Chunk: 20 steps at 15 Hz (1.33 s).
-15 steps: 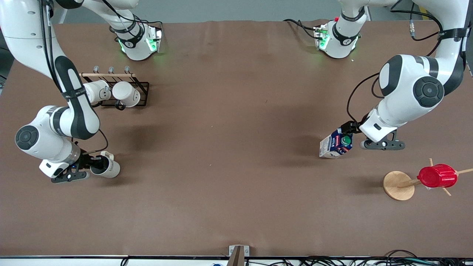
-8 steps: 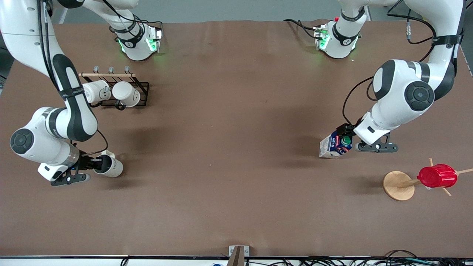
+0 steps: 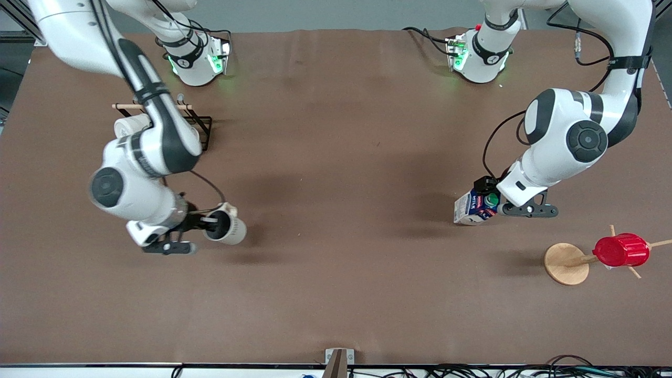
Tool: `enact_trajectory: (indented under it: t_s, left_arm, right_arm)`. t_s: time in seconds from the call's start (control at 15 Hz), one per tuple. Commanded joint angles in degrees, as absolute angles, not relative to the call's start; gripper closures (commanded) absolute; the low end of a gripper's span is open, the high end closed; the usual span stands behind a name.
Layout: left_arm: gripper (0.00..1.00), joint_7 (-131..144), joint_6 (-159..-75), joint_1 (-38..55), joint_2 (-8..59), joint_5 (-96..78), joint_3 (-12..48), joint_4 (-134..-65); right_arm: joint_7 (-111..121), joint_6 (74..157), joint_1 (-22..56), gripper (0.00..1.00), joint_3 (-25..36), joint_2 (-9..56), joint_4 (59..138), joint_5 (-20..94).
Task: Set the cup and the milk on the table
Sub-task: 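Move the mug with the right gripper while the left gripper lifts the milk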
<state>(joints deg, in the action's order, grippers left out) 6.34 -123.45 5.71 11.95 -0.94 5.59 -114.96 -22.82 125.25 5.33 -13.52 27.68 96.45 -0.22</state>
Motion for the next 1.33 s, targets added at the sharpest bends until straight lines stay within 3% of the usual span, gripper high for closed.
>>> enact_trajectory:
  t_s: [0.0,0.4,1.07,1.2,1.27]
  left_arm:
    - [0.01,6.59,-124.37,5.54,11.07,-1.41,5.8,-116.28]
    - [0.02,6.59,-124.37,5.54,10.81,-1.32,5.8,-117.86]
    - [0.02,6.59,-124.37,5.45,10.81,-1.41,5.8,-117.69]
    - [0.02,6.59,-124.37,5.54,10.81,-1.41,5.8,-117.6]
    - [0.02,6.59,-124.37,5.54,10.81,-1.41,5.8,-117.6]
  right_arm:
    - [-39.14,124.89,12.63,1.0,-13.62,31.71,91.43,-6.57]
    - [-56.93,126.64,24.42,1.0,-13.62,41.21,82.89,-10.01]
    - [-63.45,129.9,28.39,0.96,-13.62,44.47,82.88,-12.48]
    - [-63.54,129.9,28.39,0.84,-13.62,44.65,82.88,-12.48]
    - [-63.54,129.82,28.3,0.69,-13.62,44.65,82.88,-12.48]
